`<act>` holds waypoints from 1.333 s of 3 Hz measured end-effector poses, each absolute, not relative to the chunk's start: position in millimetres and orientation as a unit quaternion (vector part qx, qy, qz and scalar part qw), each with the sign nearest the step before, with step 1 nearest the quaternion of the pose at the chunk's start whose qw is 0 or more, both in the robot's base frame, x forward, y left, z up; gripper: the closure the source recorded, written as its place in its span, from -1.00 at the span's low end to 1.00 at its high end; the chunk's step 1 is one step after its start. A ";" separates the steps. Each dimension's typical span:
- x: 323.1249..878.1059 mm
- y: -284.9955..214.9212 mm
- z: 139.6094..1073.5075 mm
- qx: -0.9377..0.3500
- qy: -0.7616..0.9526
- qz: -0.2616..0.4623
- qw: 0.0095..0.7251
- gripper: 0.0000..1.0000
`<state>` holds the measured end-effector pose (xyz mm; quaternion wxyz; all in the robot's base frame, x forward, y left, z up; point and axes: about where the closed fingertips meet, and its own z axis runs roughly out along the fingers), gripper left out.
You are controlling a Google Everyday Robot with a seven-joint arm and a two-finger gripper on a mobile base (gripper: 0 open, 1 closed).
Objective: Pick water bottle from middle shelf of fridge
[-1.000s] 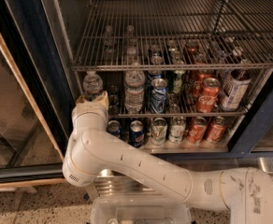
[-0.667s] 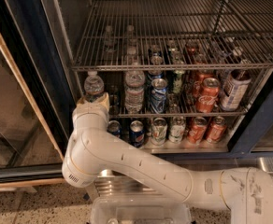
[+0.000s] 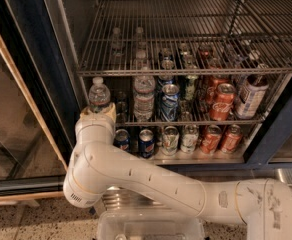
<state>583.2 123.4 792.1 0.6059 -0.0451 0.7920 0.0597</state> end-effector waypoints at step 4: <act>572.1 128.3 791.0 -0.053 0.787 0.072 0.611 1.00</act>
Offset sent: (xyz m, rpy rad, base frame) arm -0.0522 -0.0032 0.0252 -0.0407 -0.0372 0.0008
